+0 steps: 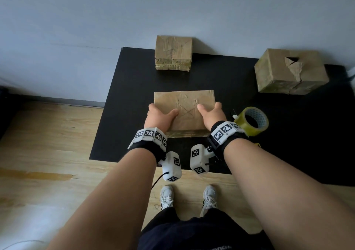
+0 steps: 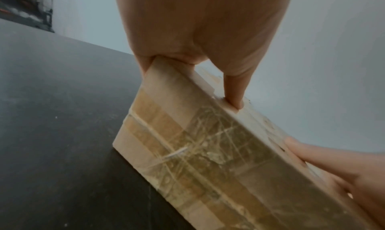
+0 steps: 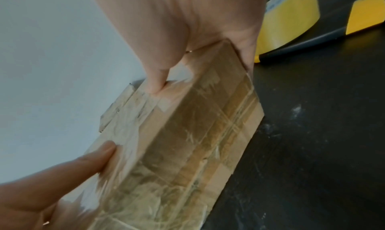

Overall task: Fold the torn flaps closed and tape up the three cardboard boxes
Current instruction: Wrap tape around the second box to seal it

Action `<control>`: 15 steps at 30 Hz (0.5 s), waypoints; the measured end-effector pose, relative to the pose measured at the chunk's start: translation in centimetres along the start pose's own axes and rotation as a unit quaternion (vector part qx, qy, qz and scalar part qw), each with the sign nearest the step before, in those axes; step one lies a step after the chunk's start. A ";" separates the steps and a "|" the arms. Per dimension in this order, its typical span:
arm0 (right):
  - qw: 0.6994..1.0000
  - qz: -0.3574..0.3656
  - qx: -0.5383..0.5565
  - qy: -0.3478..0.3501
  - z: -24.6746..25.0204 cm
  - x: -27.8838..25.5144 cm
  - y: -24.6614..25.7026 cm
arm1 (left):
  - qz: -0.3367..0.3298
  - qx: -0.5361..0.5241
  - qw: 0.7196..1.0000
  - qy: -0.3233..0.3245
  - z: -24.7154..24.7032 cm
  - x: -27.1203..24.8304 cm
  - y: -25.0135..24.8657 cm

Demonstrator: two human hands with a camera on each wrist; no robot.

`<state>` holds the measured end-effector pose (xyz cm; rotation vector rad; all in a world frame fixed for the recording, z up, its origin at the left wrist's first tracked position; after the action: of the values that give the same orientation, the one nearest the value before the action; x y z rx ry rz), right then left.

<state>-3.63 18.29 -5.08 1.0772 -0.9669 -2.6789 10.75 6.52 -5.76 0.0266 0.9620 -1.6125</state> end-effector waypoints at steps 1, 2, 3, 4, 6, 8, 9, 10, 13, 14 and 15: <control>1.000 -0.001 0.001 -0.002 0.0 0.1 0.0 | -0.002 0.011 1.000 -0.001 0.1 0.1 0.0; 1.000 -0.001 0.003 -0.005 -0.1 0.1 0.1 | -0.004 0.021 1.000 0.000 0.2 0.1 0.0; 1.000 -0.002 0.005 -0.008 -0.1 0.2 0.0 | -0.005 0.030 1.000 0.003 0.3 0.2 -0.1; 1.000 -0.002 0.005 -0.008 -0.1 0.1 0.0 | -0.008 0.039 0.999 0.006 0.3 0.1 -0.1; 1.000 -0.008 0.000 -0.007 -0.2 0.0 0.0 | -0.021 0.063 0.998 0.011 0.5 0.0 0.1; 1.000 -0.021 -0.013 -0.014 -0.2 -0.2 -0.2 | -0.036 0.084 0.996 0.015 0.6 -0.2 0.5; 0.999 -0.027 -0.020 -0.021 -0.1 -0.4 -0.3 | -0.040 0.092 0.995 0.018 0.7 -0.4 0.7; 0.999 -0.032 -0.026 -0.026 0.0 -0.7 -0.5 | -0.043 0.096 0.994 0.020 0.7 -0.5 0.9; 0.998 -0.040 -0.045 -0.018 0.0 -1.3 -1.1 | -0.051 0.096 0.994 0.023 0.9 -0.8 0.9; 0.998 -0.043 -0.049 -0.013 0.0 -1.5 -1.2 | -0.054 0.094 0.994 0.024 1.1 -0.8 0.8; 0.998 -0.046 -0.048 -0.011 0.0 -1.6 -1.2 | -0.056 0.091 0.994 0.025 1.3 -0.8 0.7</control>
<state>-2.22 19.74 -4.85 1.0997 -0.8013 -2.7842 12.16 6.45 -4.89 0.1411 0.8651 -1.8069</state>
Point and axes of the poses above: each hand's wrist, its own x-axis towards the middle knuckle, its own z-axis out of the back of the hand, y = z × x, the point moved 3 cm from there along x, towards the middle knuckle, and after that the axes turned 4 degrees about x, right-handed, at the moved point
